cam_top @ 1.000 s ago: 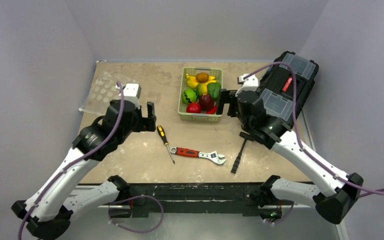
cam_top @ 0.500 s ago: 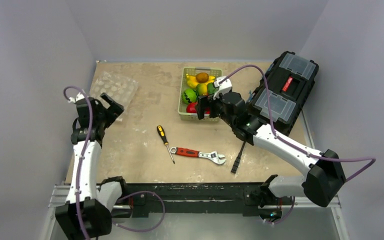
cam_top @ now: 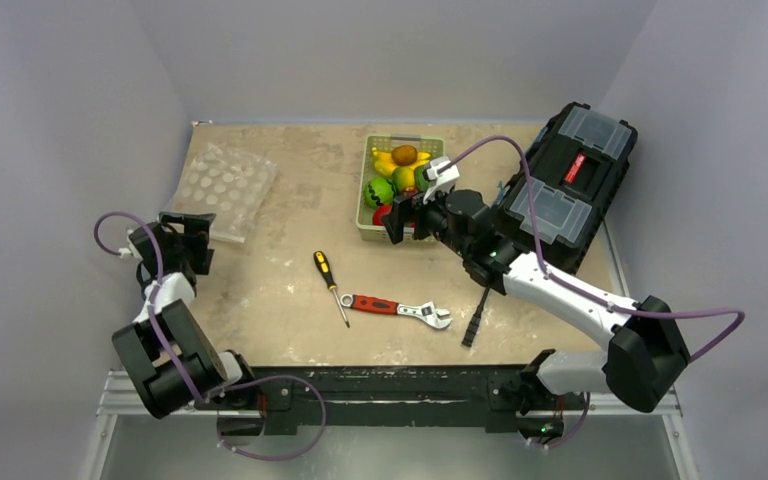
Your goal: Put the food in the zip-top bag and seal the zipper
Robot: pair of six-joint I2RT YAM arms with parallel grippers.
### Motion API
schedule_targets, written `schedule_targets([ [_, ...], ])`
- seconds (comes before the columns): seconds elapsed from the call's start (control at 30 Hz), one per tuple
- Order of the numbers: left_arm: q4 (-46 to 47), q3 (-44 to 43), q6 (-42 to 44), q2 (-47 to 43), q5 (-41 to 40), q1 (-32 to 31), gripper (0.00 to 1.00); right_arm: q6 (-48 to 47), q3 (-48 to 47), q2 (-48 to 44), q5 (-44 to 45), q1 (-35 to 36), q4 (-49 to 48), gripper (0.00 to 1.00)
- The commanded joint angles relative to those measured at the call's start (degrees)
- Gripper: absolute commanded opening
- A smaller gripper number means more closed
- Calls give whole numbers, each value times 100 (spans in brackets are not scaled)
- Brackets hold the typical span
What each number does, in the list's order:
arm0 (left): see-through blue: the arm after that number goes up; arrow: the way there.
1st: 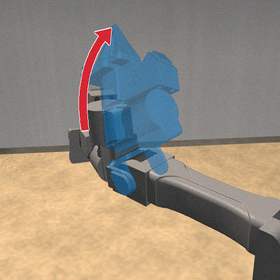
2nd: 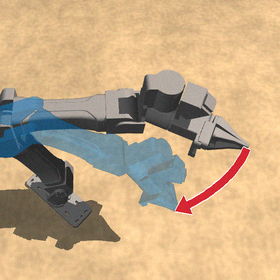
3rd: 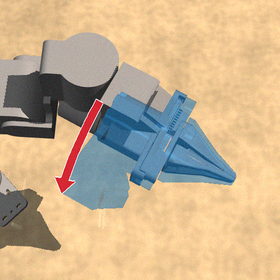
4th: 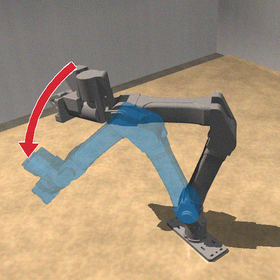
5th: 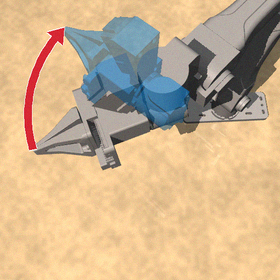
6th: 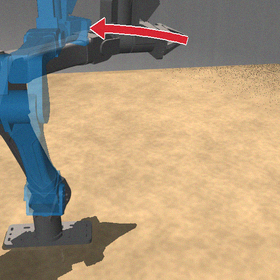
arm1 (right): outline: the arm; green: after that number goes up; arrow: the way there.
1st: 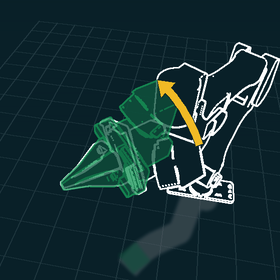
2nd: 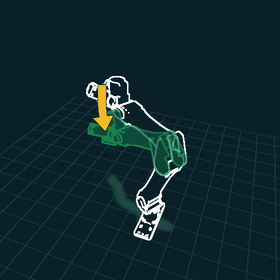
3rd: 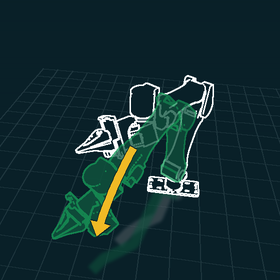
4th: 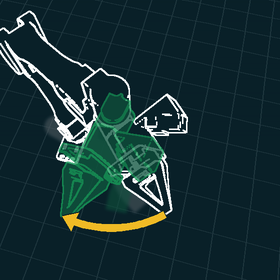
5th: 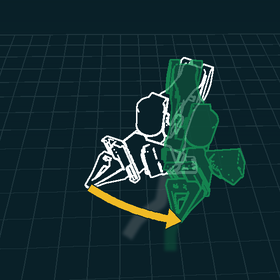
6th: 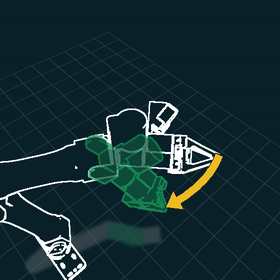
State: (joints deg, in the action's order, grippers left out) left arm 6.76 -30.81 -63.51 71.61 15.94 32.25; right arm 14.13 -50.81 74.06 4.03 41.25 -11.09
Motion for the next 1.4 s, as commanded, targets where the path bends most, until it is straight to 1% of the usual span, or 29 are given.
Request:
schedule_targets([
  [0.0, 1423, 239, -376, 346, 166, 184, 92, 86, 97, -236, -103, 16, -412, 99],
  [0.07, 1709, 305, -298, 513, 123, 190, 91, 75, 145, -272, -65, 23, -452, 99],
  [0.13, 1779, 288, -352, 734, 103, 192, 88, 83, 195, -293, -39, 23, -491, 99],
  [0.2, 2104, 348, -429, 968, 163, 190, 84, 86, 236, -305, -34, 20, -539, 99],
  [0.33, 2648, 372, -475, 1318, 175, 190, 83, 99, 319, -322, -26, 18, -624, 99],
  [0.5, 3068, 316, -524, 1680, 291, 174, 76, 102, 342, -331, -9, 23, -638, 99],
  [0.67, 3229, 286, -543, 1881, 337, 166, 66, 115, 360, -318, -16, 23, -664, 99],
  [0.83, 3228, 238, -516, 1920, 305, 94, 63, 125, 354, -289, -33, 22, -675, 99],
  [0.87, 3193, 182, -510, 1962, 306, 70, 61, 125, 348, -283, -38, 18, -675, 99],
  [1.0, 3169, -106, -452, 2117, 381, 29, 40, 140, 343, -241, -39, 22, -683, 99],
  [1.03, 3037, -227, -369, 2105, 417, 14, 34, 153, 327, -202, -30, 19, -672, 99],
  [1.1, 2362, -476, -72, 1891, 394, -62, 24, 184, 247, -57, -17, 18, -541, 99],
  [1.17, 1394, -703, 311, 1453, 144, -208, 11, 226, 97, 133, -12, 24, -339, 99],
  [1.2, 620, -839, 482, 1182, -57, -279, 3, 242, 2, 240, -28, 31, -212, 99],
  [1.23, 58, -984, 676, 894, -266, -378, 0, 247, -99, 350, -29, 43, -70, 99],
  [1.3, -1262, -1334, 1070, 289, -819, -675, 0, 213, -287, 561, 53, 150, 152, 99],
  [1.37, -2640, -1767, 1380, -311, -1660, -1053, 0, 115, -462, 765, 259, 351, 343, 99],
])
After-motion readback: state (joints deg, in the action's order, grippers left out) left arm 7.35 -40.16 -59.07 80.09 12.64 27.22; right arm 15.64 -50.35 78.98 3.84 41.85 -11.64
